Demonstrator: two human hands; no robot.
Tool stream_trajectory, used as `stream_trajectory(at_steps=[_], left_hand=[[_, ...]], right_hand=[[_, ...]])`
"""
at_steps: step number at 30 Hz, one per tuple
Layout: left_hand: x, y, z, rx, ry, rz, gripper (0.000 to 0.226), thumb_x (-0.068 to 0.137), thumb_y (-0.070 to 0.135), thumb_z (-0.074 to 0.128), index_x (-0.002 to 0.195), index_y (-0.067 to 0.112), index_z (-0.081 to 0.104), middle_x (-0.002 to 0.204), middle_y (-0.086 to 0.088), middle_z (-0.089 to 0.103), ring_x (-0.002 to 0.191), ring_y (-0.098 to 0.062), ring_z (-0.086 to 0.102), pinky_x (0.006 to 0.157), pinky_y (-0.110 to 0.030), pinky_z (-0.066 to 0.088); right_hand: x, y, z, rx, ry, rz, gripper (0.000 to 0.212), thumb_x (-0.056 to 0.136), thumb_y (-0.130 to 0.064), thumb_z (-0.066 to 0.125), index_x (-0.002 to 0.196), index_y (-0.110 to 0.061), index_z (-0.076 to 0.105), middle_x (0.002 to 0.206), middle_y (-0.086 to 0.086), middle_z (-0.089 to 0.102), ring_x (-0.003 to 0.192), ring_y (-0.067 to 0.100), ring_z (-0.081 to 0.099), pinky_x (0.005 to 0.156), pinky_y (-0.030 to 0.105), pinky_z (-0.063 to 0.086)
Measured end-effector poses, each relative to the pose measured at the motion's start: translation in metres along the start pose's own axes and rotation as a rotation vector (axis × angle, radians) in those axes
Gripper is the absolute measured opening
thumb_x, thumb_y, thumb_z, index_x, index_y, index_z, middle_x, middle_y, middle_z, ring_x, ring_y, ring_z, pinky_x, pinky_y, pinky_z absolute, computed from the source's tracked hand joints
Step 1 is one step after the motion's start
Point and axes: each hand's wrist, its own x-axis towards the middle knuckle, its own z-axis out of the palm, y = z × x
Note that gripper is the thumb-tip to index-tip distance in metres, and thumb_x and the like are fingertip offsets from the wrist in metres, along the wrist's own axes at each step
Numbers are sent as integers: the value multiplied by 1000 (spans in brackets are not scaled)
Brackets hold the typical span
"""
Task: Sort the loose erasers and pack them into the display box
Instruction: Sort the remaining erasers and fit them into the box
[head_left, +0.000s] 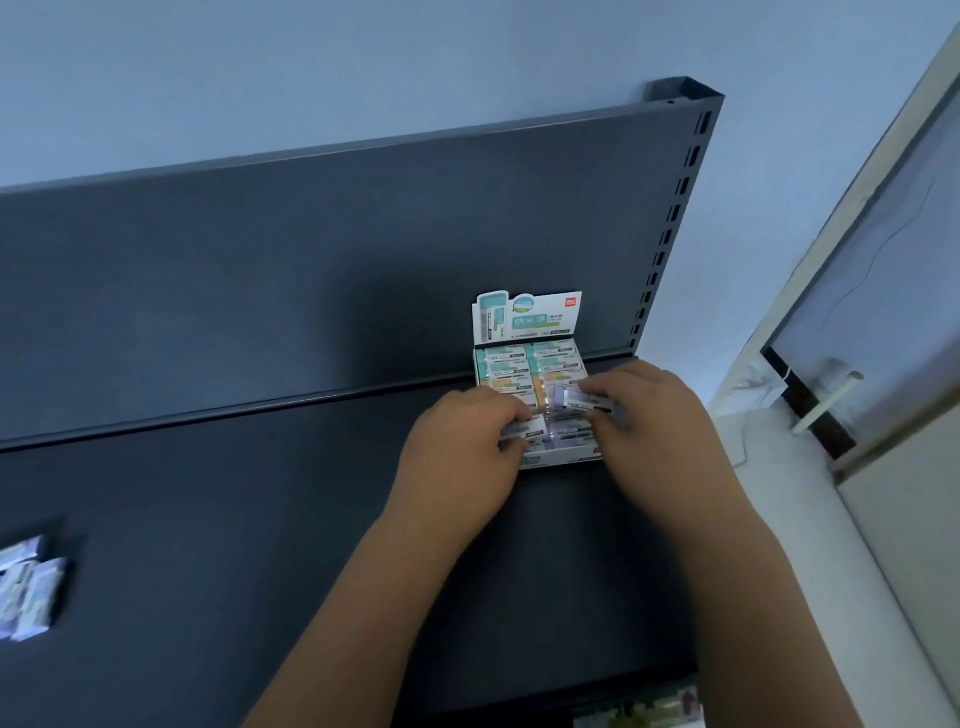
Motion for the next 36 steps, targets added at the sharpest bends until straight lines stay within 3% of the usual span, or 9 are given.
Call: stream_trajectory(at_steps=[7, 14, 22, 32, 36], left_hand=[[10, -4, 6, 96, 28, 55, 24, 77, 16, 74, 99, 26, 74, 100, 10, 71, 93, -22, 56, 78, -42, 51], [11, -13, 9, 43, 34, 67, 16, 80, 17, 74, 95, 24, 74, 100, 12, 61, 95, -17, 53, 78, -40, 50], [16, -21, -3, 72, -53, -66, 14, 78, 37, 80, 88, 30, 72, 97, 15, 54, 99, -13, 44, 78, -33, 48], [24, -27, 0, 13, -93, 20, 18, 75, 37, 84, 91, 31, 76, 96, 14, 53, 101, -14, 42, 84, -35, 48], [23, -27, 4, -27, -76, 48, 16, 77, 28, 83, 92, 29, 77, 96, 12, 54, 100, -15, 42, 86, -38, 48]], right_hand=[[-1, -1, 1, 30, 11, 18, 31, 87, -10, 67, 116, -18, 72, 107, -2, 65, 99, 20, 59, 86, 35, 53], [-4, -1, 2, 6, 9, 42, 30, 90, -12, 66, 120, -18, 70, 110, -3, 64, 100, 17, 58, 85, 28, 50], [-7, -3, 6, -25, 12, 37, 29, 88, -9, 67, 116, -17, 72, 109, -2, 65, 99, 18, 57, 84, 30, 50], [-6, -4, 9, -57, 8, 36, 29, 83, -2, 68, 109, -13, 76, 106, 3, 68, 98, 23, 58, 83, 30, 48], [-8, -4, 11, -50, 18, 36, 28, 82, 1, 67, 105, -11, 76, 105, 5, 69, 98, 26, 58, 84, 33, 49]])
